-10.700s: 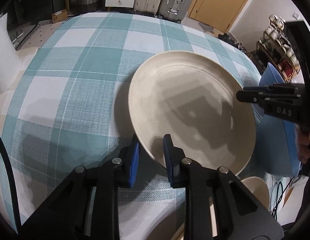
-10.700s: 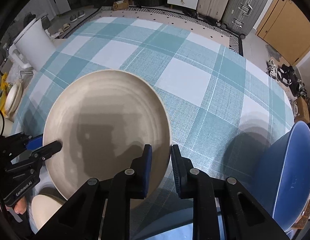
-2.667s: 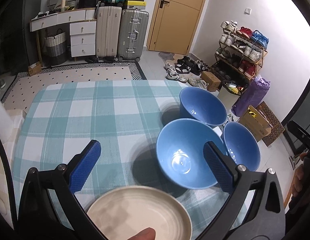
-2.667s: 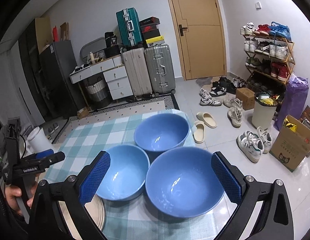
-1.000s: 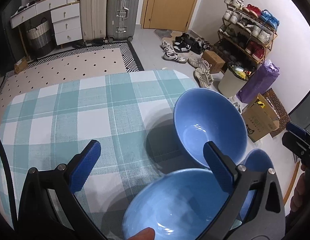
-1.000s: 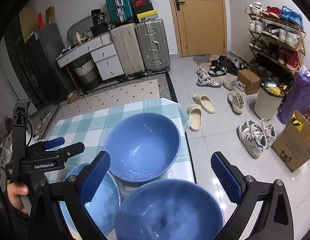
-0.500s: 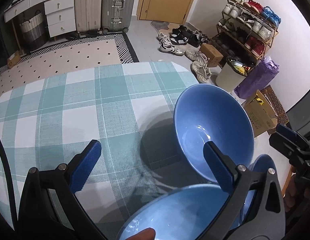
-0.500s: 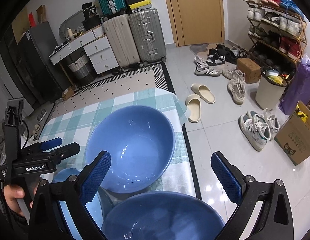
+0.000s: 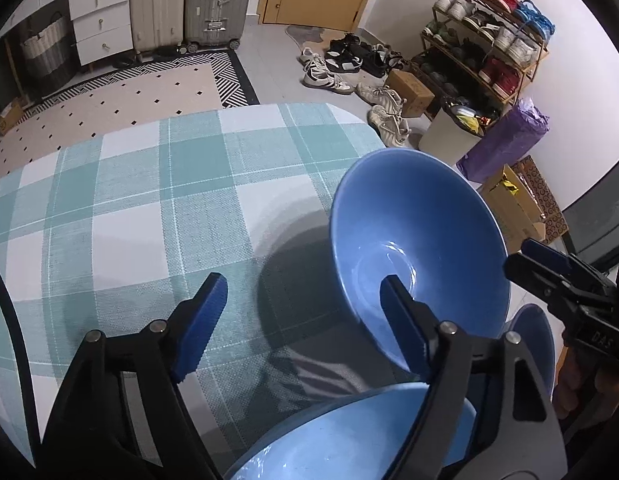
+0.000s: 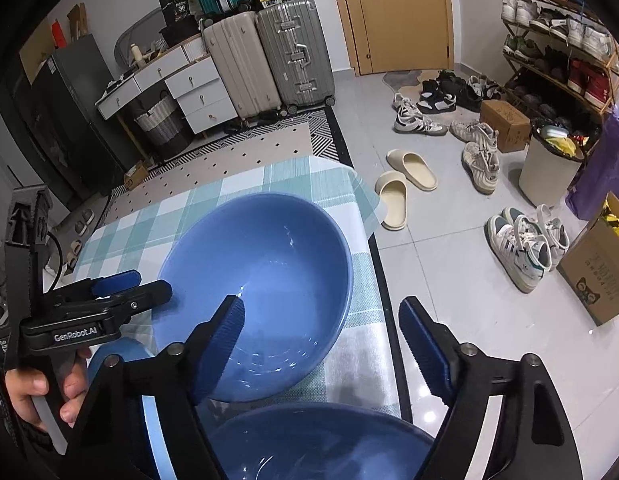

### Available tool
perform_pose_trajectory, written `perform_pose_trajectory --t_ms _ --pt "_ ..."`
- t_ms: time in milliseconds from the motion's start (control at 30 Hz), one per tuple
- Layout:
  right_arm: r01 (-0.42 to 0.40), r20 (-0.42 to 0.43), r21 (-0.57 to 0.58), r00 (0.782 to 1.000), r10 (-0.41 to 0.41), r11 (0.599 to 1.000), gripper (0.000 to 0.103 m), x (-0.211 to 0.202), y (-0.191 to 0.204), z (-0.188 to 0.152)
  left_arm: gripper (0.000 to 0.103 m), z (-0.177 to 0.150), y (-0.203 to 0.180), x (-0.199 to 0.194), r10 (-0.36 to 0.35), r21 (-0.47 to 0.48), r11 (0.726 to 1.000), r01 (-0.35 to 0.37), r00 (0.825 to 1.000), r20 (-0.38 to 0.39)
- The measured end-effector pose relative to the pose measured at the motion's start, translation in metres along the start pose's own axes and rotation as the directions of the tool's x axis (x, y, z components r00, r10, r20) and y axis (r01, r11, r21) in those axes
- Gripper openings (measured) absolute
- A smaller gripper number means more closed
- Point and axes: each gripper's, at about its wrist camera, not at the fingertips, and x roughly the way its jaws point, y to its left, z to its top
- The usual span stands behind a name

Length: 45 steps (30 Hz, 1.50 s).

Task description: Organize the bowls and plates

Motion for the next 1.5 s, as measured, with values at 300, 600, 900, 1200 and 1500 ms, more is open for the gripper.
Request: perform_pose_trajectory --t_ms 300,600,900,1200,1500 --pt "-0.012 -0.023 -0.025 1.0 0.011 1.0 0.053 0.013 0.001 -0.002 0.051 -0.003 -0.013 0.005 -0.012 0.033 0.999 0.013 1.0 -0.009" --pt "0.002 -0.031 -0.037 1.0 -0.003 0.999 0.027 0.017 0.002 -0.005 0.014 -0.007 -0.024 0.006 -0.027 0.078 0.997 0.028 1.0 -0.012" --pt "0.018 -0.02 -0.04 1.0 -0.019 0.999 0.023 0.018 0.003 -0.005 0.014 -0.007 -0.03 -0.002 -0.011 0.102 0.995 0.009 1.0 0.018" --pt "0.028 0.028 -0.044 0.999 -0.027 0.999 0.023 0.003 0.005 -0.004 0.014 -0.006 -0.036 -0.027 -0.024 0.112 0.994 0.016 0.998 0.066" --pt "0.037 0.093 -0.058 0.995 -0.031 0.998 0.023 -0.032 0.012 -0.002 0.014 -0.008 -0.049 -0.067 -0.033 0.128 0.992 0.018 0.992 0.118"
